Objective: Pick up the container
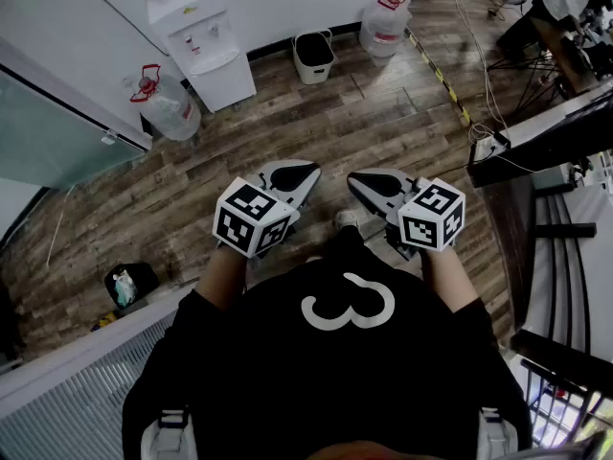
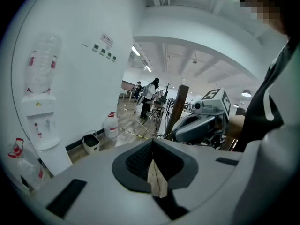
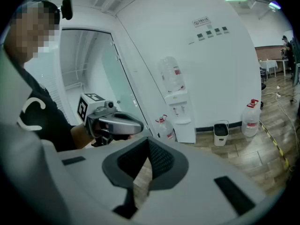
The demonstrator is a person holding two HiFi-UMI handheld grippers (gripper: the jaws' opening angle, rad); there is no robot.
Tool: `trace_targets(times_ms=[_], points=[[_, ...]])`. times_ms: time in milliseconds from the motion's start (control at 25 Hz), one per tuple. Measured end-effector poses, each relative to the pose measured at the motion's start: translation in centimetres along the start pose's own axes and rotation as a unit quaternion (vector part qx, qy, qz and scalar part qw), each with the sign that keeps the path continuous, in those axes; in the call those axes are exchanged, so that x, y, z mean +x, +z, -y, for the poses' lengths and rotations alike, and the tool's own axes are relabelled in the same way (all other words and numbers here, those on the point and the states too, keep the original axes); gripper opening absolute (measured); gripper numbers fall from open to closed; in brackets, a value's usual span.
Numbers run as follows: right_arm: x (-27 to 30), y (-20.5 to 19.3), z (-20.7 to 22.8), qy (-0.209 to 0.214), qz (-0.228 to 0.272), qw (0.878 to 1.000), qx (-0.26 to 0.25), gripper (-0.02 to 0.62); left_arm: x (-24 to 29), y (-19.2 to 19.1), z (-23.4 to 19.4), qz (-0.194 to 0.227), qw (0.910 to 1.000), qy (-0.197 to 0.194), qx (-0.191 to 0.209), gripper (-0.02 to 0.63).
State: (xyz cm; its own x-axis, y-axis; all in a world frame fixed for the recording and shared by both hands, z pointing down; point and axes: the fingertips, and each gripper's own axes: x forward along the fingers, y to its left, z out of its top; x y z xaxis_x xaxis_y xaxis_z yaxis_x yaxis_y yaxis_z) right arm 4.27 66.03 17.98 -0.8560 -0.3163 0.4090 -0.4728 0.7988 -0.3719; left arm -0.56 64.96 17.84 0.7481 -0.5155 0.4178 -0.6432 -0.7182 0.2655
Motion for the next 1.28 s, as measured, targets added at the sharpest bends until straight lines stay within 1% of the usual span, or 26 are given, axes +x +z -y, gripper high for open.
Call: trace_targets(times_ms=[160,320,440,600,840,1040,1280], points=[[0.1,0.0,0.7,0.006,0.006,1.0,0.002,0.025,0.5,-0.3,-0.3,-0.006,0.9999,0.009,0.001,0.017],[0.5,0.8,1.6,0.018,0.011,1.0,-0.002,0.025,0.9,0.7,-1.2,-0.003,0.9997,0.023,0.007,0.017],[0.9,2.0,3.0,0.025,0.021,0.999,-0.004,0.025,1.7,1.6,-2.2,-0.002,0.9994,0.032,0.009,0.017],[1.6,3.3,5.7,0.045,0.032,0.998,0.011,0.025,3.7,2.4,-3.7,-0.016,0.9991,0.037,0.012,0.017],[3.0,6.0,12.6,0.062,0.04,0.997,0.025,0.025,9.5,5.4,-8.1,-0.032,0.9987,0.039,0.008,0.017],[3.4,7.7,20.3,0.059,0.037,0.997,0.041,0.026,16.2,8.0,-11.9,-0.056,0.9979,0.03,0.005,0.017],[4.0,10.0,28.2,0.061,0.035,0.996,0.057,0.026,22.9,11.2,-16.6,-0.076,0.9963,0.039,0.0,0.017]])
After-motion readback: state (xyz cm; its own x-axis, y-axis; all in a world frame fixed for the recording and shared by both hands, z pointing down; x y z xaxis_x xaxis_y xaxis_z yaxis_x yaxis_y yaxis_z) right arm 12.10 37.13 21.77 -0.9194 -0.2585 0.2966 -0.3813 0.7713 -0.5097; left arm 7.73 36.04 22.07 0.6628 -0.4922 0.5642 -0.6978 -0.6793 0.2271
